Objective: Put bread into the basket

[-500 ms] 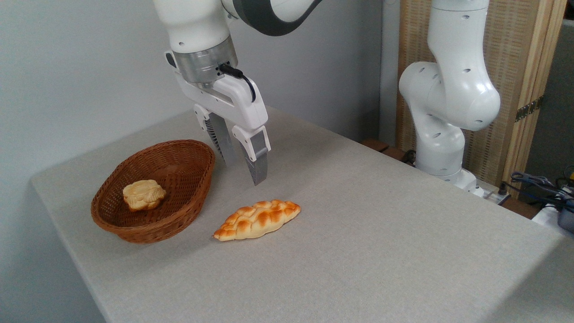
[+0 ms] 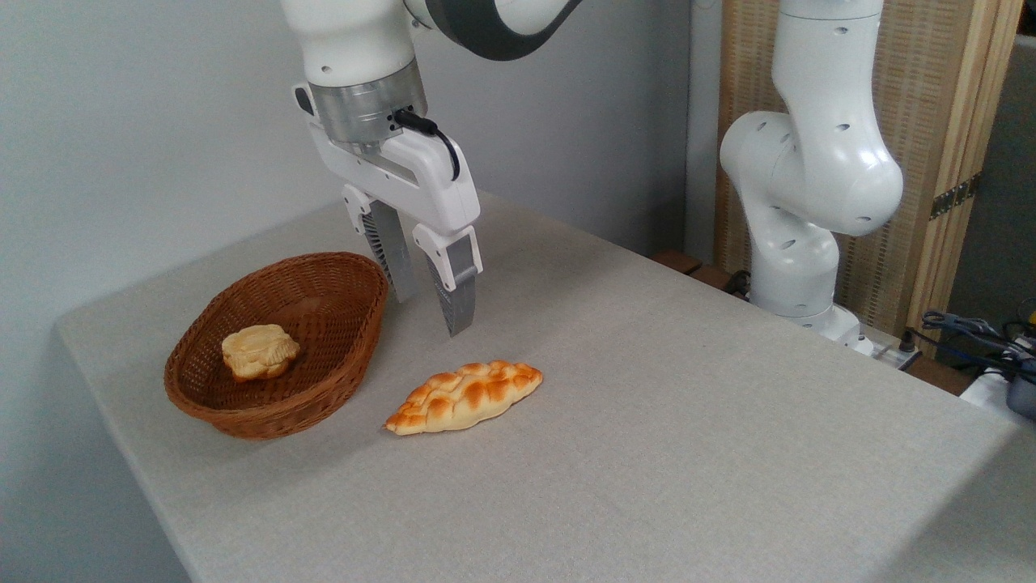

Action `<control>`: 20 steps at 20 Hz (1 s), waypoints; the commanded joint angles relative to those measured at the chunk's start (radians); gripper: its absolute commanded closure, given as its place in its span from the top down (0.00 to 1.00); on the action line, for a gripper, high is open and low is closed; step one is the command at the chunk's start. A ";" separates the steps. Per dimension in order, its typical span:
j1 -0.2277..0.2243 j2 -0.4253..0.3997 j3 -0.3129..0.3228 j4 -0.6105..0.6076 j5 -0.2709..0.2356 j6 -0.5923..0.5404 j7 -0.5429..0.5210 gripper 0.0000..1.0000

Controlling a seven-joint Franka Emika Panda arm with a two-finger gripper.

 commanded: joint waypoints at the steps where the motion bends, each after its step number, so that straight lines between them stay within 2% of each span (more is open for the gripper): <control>1: -0.008 -0.008 0.012 -0.003 -0.003 0.005 -0.014 1.00; 20: -0.008 -0.010 0.009 -0.003 -0.003 -0.013 -0.014 1.00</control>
